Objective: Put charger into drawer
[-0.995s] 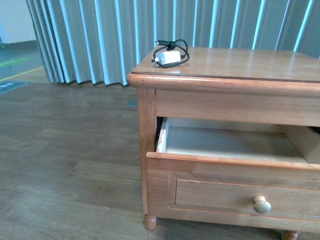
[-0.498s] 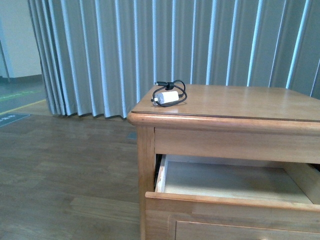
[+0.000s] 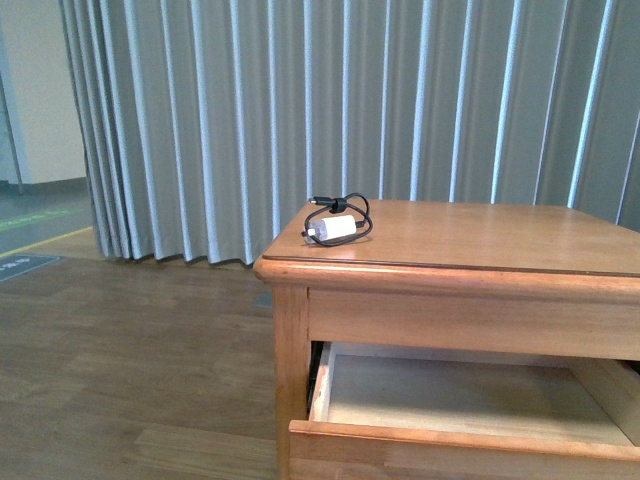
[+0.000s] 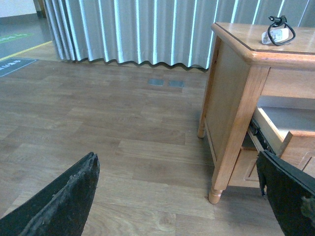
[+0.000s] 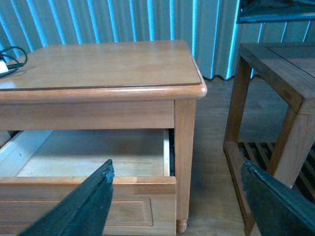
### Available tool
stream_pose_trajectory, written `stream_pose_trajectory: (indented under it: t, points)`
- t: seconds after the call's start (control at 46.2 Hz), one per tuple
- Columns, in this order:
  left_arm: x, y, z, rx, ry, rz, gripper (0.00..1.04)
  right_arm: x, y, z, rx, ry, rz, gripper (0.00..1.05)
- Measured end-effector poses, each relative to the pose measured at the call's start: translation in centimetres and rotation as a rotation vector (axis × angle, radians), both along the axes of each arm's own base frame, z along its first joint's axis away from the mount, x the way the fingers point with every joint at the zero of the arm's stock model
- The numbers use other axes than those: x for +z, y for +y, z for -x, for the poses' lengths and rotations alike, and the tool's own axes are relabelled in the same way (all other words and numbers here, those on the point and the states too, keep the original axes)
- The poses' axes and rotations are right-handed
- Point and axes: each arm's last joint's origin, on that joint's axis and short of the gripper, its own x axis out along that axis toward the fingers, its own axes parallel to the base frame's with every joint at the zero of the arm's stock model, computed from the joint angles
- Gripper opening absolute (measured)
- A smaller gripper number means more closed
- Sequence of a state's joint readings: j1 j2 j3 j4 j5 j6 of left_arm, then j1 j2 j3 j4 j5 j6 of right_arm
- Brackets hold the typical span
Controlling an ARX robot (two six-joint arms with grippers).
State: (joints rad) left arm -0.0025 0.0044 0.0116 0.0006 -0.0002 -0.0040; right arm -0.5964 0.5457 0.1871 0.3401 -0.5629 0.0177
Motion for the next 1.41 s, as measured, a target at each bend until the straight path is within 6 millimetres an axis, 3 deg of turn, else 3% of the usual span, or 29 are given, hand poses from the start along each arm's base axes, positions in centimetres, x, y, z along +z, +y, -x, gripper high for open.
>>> stream_pose_trajectory:
  t: [0.281,0.411,0.844,0.974,1.017,1.104,1.407]
  points:
    - [0.0,0.0,0.0,0.000,0.000,0.000,0.99,-2.1,3.4,0.8,0.020,-0.007,0.021,0.20]
    - [0.0,0.0,0.0,0.000,0.000,0.000,0.99,-2.3,4.1,1.0,0.022,-0.013,0.026,0.03]
    - [0.0,0.0,0.0,0.000,0.000,0.000,0.99,-2.4,4.3,1.0,0.033,-0.018,0.029,0.74]
    - [0.6,-0.4,-0.8,0.398,-0.052,0.130,0.99,-2.4,4.3,1.0,0.033,-0.018,0.028,0.97]
    - [0.6,-0.3,-1.2,0.539,-0.051,0.155,0.99,-2.4,4.3,1.0,0.033,-0.018,0.028,0.97]
    - [1.2,-0.2,-2.1,0.581,-0.044,0.174,0.99,-2.4,4.3,1.0,0.033,-0.017,0.027,0.96]
    - [5.4,-1.5,-8.9,0.296,0.032,0.175,0.99,-2.4,4.3,1.0,0.033,-0.017,0.028,0.96]
